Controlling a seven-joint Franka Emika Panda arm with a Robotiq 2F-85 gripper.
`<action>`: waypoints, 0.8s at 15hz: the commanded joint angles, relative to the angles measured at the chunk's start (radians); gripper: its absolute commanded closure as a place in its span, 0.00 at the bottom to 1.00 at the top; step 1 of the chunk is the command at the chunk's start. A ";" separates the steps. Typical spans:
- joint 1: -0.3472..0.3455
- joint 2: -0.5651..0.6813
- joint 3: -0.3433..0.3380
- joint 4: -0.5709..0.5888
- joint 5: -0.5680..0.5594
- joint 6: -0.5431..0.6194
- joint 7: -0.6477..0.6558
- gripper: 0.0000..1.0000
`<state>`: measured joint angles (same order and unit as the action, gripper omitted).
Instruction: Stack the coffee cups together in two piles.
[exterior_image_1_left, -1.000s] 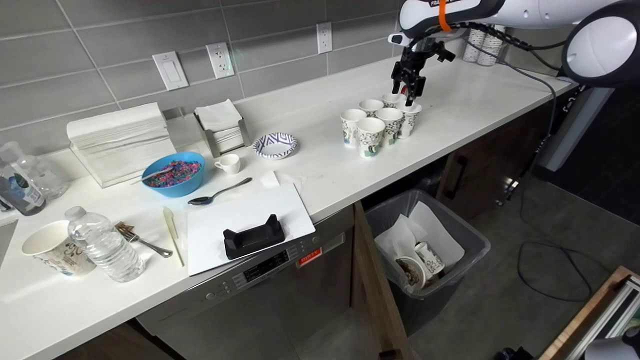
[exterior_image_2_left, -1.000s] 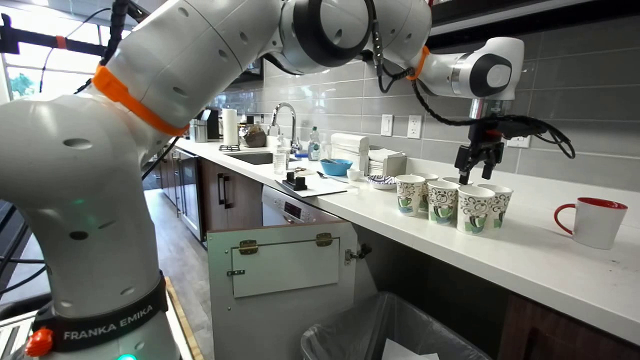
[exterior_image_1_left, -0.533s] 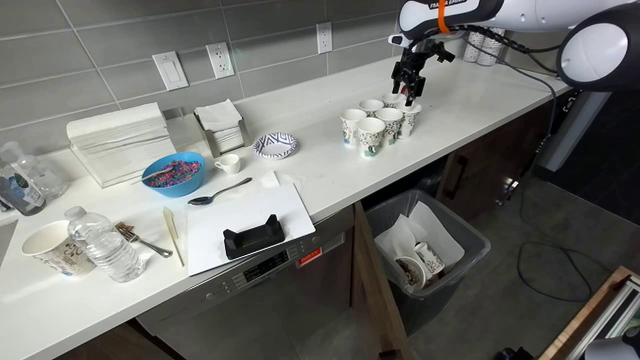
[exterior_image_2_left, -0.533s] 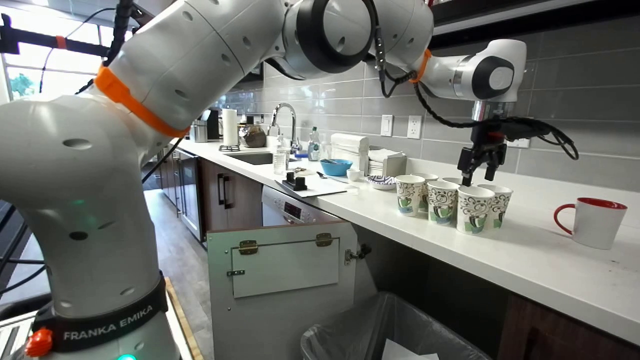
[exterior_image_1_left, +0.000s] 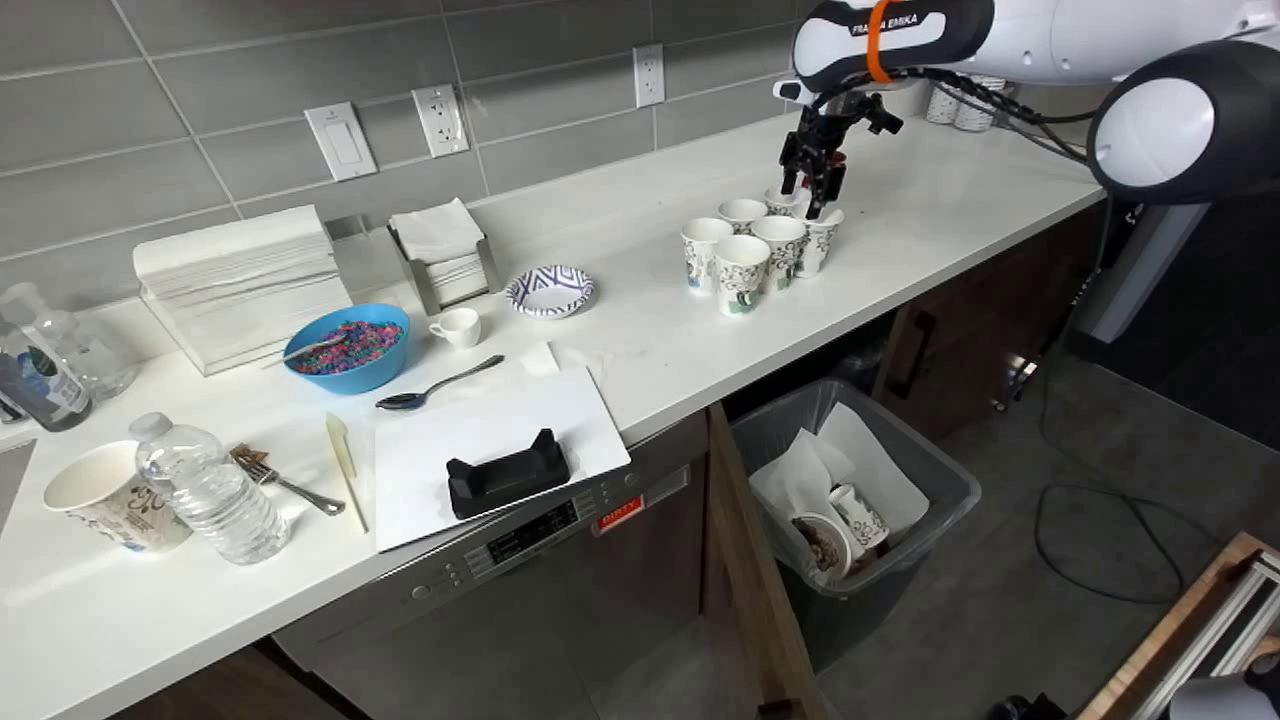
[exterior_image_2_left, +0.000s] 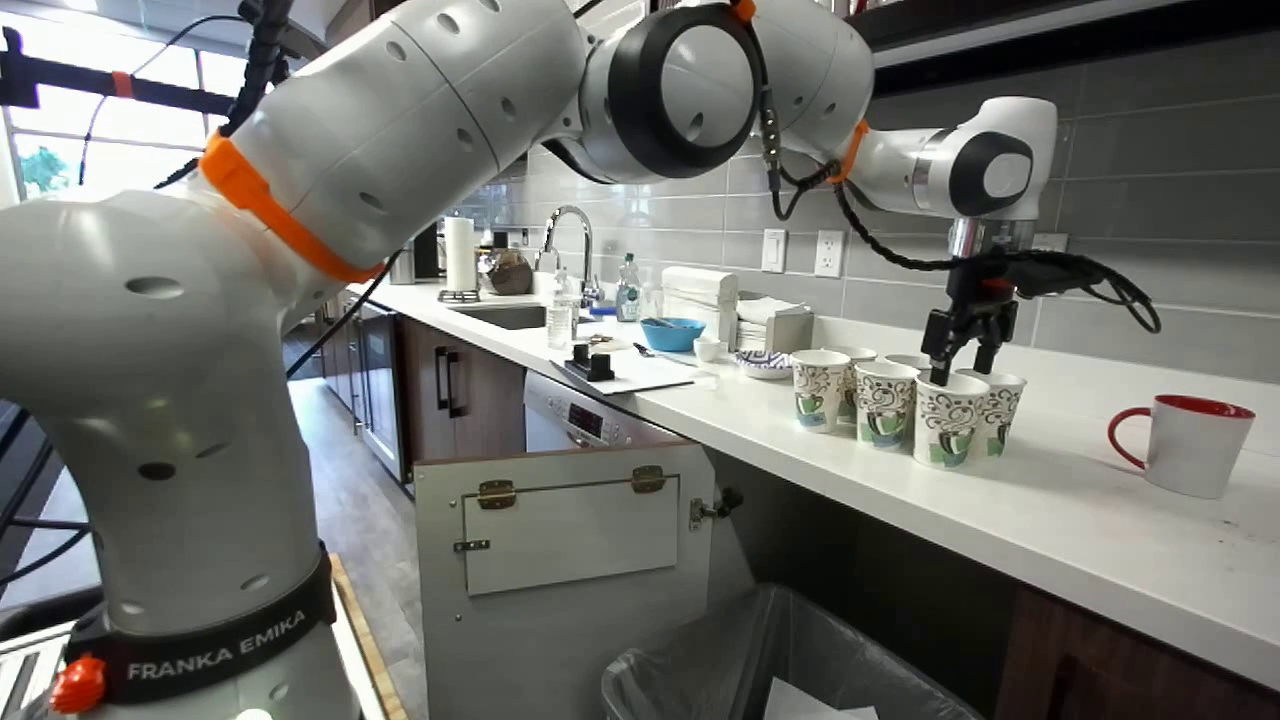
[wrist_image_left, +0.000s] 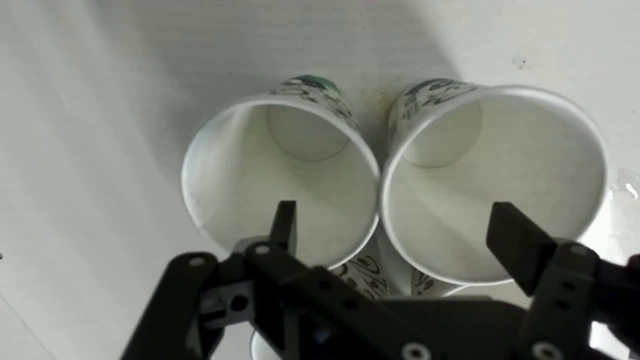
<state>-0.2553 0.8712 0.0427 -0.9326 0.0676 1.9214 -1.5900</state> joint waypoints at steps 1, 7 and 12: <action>0.003 0.062 -0.002 0.087 -0.010 -0.028 -0.013 0.27; 0.010 0.085 -0.019 0.121 -0.031 -0.037 0.004 0.73; 0.017 0.085 -0.044 0.134 -0.058 -0.039 0.014 1.00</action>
<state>-0.2491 0.9278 0.0205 -0.8575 0.0380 1.9189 -1.5906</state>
